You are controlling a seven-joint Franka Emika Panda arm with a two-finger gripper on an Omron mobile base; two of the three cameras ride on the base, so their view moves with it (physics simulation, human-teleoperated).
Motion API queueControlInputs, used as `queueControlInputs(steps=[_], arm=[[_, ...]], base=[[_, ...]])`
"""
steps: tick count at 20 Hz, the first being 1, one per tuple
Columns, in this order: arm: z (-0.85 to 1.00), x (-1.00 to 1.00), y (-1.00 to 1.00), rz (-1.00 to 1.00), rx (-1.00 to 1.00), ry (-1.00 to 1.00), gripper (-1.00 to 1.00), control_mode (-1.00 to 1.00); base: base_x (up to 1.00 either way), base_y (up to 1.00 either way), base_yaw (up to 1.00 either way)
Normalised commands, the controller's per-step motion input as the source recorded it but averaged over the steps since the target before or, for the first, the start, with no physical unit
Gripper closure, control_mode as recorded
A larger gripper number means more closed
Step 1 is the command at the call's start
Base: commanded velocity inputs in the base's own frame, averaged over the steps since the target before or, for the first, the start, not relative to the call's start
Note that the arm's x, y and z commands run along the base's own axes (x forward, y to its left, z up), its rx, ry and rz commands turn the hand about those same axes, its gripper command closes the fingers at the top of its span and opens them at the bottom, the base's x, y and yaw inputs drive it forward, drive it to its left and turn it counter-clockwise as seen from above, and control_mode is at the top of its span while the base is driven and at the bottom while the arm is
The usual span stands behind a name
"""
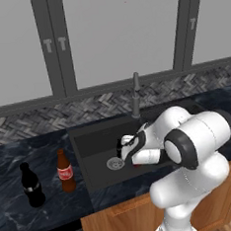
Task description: Place the large bottle from the dining counter next to the other large bottle outside the sink, and place the small bottle from the dining counter next to the other small bottle inside the sink.
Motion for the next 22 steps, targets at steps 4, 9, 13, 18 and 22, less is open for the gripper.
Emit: queueControlInputs(steps=[4, 9, 13, 18, 22], arm=[[0.48, 0.80, -0.01, 0.00, 0.00, 0.02, -1.00, -1.00], [0.38, 0.28, 0.00, 0.00, 0.00, 0.05, -1.00, -1.00], [0.06, 0.00, 0.00, 0.00, 0.00, 0.00, -1.00, -1.00], [0.38, -0.06, 0.00, 0.00, 0.00, 0.00, -1.00, -1.00], [0.12, -0.31, 0.00, 0.00, 0.00, 0.00, -1.00, -1.00]], base=[[0.00, 0.00, 0.00], [0.00, 0.00, 0.00], [0.00, 0.00, 0.00], [0.00, 0.00, 0.00], [0.00, 0.00, 0.00]])
